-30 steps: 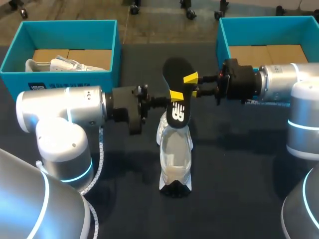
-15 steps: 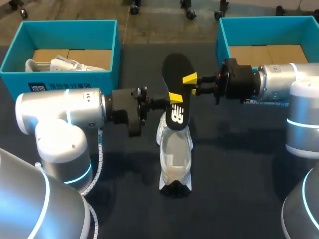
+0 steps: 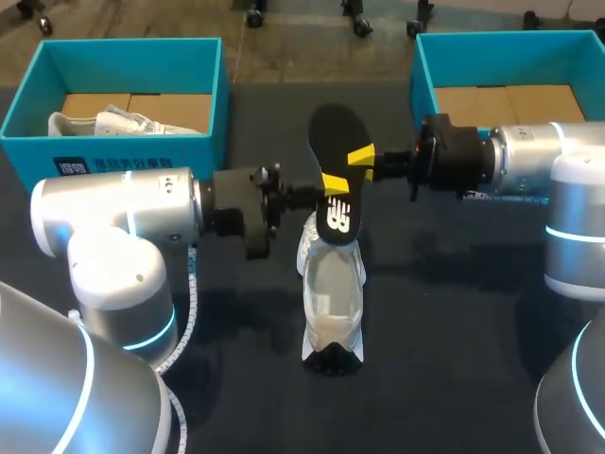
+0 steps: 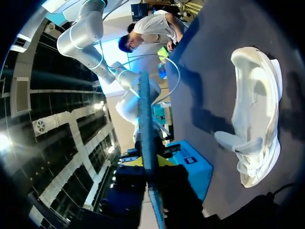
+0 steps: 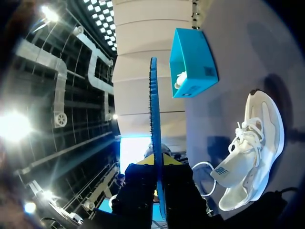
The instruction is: Take the shoe out of the shoebox, open the shoe tongue, remove and reinsert the insole, then place the shoe into the shoebox
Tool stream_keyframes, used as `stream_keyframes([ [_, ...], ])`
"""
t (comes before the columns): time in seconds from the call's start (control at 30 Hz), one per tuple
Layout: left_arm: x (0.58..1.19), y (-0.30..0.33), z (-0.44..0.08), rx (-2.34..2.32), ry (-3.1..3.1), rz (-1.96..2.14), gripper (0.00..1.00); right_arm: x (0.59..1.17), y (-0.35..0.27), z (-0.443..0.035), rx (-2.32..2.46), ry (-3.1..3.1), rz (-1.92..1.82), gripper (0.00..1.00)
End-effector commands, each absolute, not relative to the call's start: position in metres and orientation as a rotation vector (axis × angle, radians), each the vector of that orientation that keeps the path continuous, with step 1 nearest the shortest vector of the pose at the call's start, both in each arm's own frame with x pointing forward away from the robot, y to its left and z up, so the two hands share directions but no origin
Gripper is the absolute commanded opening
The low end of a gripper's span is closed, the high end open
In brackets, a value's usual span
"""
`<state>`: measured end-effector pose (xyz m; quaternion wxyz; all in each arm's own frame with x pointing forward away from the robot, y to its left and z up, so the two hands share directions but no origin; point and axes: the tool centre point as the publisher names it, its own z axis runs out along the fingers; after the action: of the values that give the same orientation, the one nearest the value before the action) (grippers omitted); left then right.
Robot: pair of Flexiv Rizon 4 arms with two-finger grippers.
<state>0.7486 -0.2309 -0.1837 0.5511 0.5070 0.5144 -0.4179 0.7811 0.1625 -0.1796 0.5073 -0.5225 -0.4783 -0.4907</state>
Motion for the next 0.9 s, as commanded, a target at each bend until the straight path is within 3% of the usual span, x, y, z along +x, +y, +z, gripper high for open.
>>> stream_keyframes([
  [0.03,0.745,-0.223,-0.171,1.224,1.244,-0.991,1.0,0.781,0.161,-0.182,-1.254,-1.154,-1.186,0.0],
  [0.47,0.761,-0.156,-0.147,1.556,1.442,-0.853,1.0,0.778,0.153,-0.201,-1.225,-1.185,-1.171,0.0],
  [0.9,0.771,-0.153,-0.14,1.581,1.474,-0.843,1.0,0.78,0.152,-0.206,-1.222,-1.176,-1.168,0.0],
])
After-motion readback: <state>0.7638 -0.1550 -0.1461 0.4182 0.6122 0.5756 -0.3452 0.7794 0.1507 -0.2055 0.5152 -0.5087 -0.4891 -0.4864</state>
